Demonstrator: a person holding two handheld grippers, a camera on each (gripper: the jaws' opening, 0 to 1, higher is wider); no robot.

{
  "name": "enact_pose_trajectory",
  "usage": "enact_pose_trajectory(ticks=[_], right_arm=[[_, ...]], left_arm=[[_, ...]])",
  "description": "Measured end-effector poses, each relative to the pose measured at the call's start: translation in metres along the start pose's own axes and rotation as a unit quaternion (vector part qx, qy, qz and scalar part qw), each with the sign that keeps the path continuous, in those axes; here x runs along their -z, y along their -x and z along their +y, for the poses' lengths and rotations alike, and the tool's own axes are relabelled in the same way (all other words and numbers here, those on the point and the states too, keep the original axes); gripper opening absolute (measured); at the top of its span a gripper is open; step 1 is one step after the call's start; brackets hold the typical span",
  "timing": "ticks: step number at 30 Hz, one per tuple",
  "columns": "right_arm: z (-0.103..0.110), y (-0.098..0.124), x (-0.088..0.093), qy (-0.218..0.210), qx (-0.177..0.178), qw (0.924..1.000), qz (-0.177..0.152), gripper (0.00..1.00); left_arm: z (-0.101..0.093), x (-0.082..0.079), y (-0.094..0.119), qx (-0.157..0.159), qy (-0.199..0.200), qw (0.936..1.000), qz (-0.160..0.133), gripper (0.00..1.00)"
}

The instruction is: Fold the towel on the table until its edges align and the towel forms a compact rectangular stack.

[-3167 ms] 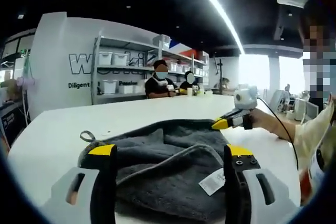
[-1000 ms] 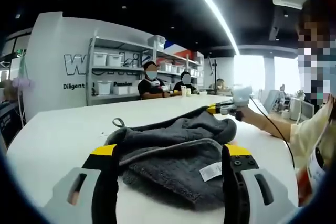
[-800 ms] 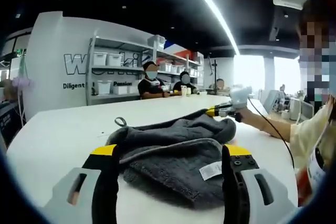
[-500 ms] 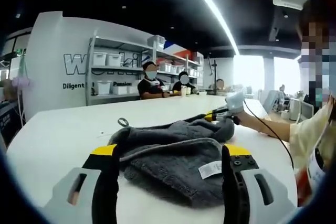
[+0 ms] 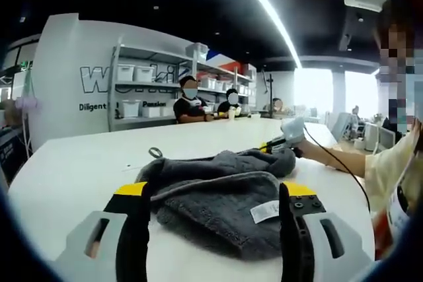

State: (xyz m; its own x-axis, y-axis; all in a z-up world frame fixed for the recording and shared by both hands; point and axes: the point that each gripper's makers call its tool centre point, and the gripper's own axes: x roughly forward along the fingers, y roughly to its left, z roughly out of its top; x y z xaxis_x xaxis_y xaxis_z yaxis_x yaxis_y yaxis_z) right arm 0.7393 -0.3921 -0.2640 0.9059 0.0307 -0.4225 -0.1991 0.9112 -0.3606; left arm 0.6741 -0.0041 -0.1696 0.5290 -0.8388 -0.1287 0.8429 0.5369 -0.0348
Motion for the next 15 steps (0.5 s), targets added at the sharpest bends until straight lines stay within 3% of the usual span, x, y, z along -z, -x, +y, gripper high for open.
enact_pose_trajectory(ticks=[7,15], right_arm=[[0.0007,-0.0007,-0.0001,0.004,-0.003,1.0000,0.000,0.05],[-0.0058,0.0071,-0.0026,-0.002,0.006,1.0000,0.002,0.20]], left_arm=[[0.0000,0.0028,-0.0011,-0.001,0.001,1.0000,0.005,0.78],[0.0000,0.0038,-0.0018,0.000,0.002,1.0000,0.006,0.78]])
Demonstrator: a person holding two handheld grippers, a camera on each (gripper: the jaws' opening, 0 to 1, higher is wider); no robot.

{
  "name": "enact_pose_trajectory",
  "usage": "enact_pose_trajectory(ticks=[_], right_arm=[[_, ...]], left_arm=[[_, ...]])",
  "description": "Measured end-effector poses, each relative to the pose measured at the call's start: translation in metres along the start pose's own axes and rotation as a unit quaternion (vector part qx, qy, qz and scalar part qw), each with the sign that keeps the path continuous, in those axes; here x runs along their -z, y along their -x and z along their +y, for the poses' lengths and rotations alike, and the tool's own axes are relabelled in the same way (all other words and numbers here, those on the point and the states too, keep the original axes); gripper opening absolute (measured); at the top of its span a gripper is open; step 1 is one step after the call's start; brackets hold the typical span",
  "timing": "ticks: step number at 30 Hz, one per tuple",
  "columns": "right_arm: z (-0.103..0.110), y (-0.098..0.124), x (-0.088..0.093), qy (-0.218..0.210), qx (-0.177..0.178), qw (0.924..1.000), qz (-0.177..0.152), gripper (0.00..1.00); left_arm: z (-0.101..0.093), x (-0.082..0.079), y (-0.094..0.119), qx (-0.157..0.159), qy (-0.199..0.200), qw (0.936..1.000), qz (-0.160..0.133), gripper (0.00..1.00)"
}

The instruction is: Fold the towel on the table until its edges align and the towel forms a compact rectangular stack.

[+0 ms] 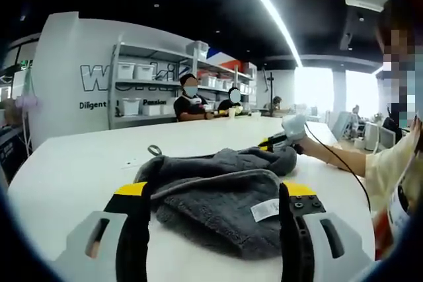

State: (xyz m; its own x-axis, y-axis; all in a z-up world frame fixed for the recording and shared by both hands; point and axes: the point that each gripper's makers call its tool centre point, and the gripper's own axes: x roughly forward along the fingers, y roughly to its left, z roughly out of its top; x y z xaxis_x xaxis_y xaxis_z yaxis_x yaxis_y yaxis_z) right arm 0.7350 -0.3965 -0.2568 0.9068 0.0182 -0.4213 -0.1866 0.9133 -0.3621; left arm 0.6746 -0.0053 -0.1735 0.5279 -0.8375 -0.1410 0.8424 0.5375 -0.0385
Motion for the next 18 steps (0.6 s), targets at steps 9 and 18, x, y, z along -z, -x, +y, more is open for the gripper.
enact_pose_trajectory(ticks=[9,18], right_arm=[[-0.010,0.023,-0.024,-0.041,-0.003,0.9982,-0.043,0.31],[0.006,0.040,-0.050,-0.090,-0.062,0.9899,-0.091,0.43]], left_arm=[[-0.002,0.000,0.000,0.000,0.000,1.0000,-0.001,0.78],[0.000,0.003,0.000,-0.002,0.000,1.0000,0.003,0.78]])
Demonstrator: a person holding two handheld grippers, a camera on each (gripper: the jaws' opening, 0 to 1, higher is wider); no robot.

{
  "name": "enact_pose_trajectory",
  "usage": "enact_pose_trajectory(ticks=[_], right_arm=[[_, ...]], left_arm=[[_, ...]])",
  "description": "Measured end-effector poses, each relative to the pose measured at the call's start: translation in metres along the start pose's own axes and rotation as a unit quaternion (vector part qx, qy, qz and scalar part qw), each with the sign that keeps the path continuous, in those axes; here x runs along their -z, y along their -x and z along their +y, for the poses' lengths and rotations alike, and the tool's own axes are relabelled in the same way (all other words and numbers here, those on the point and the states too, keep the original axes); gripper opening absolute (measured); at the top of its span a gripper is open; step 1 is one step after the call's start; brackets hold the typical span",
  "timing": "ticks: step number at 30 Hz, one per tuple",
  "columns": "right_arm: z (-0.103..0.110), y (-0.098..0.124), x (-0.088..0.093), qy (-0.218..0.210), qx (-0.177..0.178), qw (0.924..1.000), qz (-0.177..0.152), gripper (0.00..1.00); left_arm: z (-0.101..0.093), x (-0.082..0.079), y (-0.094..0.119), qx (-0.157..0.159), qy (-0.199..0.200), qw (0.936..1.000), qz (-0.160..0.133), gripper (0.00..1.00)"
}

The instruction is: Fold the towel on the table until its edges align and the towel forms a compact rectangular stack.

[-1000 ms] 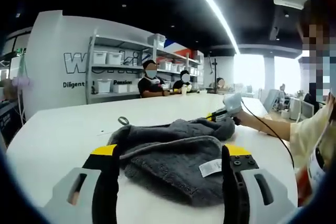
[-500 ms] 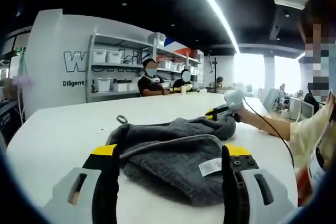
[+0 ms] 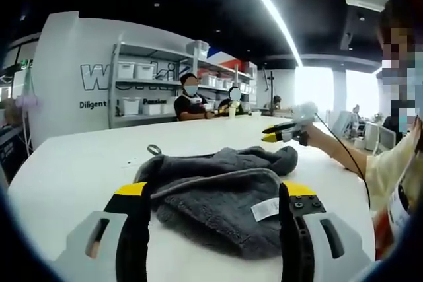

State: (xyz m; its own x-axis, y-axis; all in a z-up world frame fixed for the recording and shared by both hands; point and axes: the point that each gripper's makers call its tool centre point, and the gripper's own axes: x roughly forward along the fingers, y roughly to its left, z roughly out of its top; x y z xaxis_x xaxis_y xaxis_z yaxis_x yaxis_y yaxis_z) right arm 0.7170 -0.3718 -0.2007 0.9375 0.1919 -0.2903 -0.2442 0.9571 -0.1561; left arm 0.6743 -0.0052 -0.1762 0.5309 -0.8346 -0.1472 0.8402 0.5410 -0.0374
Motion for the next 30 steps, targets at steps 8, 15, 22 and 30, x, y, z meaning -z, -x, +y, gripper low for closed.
enact_pose_trajectory(ticks=[8,15,22,30], right_arm=[[0.026,-0.002,-0.005,-0.015,-0.047,0.9988,-0.001,0.61],[0.054,0.001,-0.020,-0.042,-0.110,0.9926,-0.030,0.75],[0.085,0.009,-0.033,-0.007,-0.156,0.9869,-0.041,0.98],[0.097,0.011,-0.027,0.028,-0.161,0.9865,-0.017,0.99]], left_arm=[[0.002,0.003,-0.001,-0.001,0.000,1.0000,0.007,0.78],[0.002,0.005,-0.002,0.001,0.000,0.9999,0.010,0.78],[0.001,0.004,-0.001,0.001,-0.001,1.0000,0.009,0.78],[0.000,0.003,-0.001,0.007,0.001,0.9999,0.009,0.79]])
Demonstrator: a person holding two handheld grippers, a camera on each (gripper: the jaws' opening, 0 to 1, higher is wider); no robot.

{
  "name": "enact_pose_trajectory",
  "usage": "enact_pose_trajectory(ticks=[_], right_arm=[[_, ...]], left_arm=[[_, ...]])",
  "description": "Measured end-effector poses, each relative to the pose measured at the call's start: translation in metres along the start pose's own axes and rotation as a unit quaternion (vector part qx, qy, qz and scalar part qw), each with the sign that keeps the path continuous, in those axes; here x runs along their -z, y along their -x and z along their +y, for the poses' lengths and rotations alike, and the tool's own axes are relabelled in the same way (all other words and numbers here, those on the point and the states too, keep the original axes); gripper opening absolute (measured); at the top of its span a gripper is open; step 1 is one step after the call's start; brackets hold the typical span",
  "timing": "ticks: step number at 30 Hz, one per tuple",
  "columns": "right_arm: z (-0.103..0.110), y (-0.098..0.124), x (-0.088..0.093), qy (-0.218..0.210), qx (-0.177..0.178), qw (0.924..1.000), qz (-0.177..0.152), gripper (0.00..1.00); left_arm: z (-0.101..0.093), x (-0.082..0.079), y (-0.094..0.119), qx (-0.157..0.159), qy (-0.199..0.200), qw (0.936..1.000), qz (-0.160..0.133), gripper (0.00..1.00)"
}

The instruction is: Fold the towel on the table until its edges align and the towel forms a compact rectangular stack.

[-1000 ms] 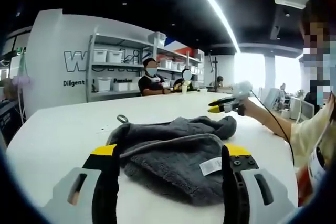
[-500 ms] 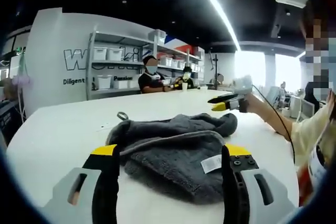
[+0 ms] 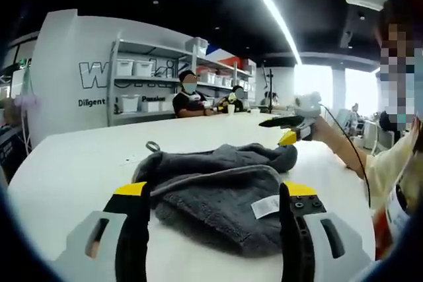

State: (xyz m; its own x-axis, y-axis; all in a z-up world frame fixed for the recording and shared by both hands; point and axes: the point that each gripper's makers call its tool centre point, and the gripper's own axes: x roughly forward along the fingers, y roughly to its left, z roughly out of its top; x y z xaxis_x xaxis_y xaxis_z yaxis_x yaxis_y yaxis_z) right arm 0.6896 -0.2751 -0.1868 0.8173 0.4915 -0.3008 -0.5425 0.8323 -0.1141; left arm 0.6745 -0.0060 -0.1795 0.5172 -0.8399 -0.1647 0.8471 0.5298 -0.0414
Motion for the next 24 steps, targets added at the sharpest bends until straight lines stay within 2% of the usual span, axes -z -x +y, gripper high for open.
enact_pose_trajectory(ticks=[4,8,12,15,19,24], right_arm=[[-0.001,0.000,0.001,0.000,0.001,1.0000,0.002,0.99],[-0.004,0.000,0.003,-0.002,0.002,1.0000,0.004,0.99],[-0.005,0.000,0.004,-0.011,-0.004,0.9999,0.004,0.99],[-0.006,0.000,0.006,-0.014,-0.003,0.9999,0.006,0.99],[-0.006,0.000,0.007,-0.019,-0.002,0.9998,0.004,0.98],[-0.008,0.000,0.008,-0.022,-0.003,0.9997,0.003,0.97]], left_arm=[[-0.005,0.001,-0.001,0.010,0.006,0.9999,0.000,0.81],[-0.021,-0.006,-0.003,0.046,0.007,0.9987,-0.019,0.84],[-0.041,-0.009,-0.006,0.075,-0.020,0.9967,-0.023,0.89],[-0.056,-0.003,-0.011,0.090,-0.060,0.9940,-0.009,0.93],[-0.078,0.015,-0.018,0.117,-0.104,0.9873,0.031,0.96],[-0.092,0.027,-0.026,0.135,-0.102,0.9847,0.041,0.96]])
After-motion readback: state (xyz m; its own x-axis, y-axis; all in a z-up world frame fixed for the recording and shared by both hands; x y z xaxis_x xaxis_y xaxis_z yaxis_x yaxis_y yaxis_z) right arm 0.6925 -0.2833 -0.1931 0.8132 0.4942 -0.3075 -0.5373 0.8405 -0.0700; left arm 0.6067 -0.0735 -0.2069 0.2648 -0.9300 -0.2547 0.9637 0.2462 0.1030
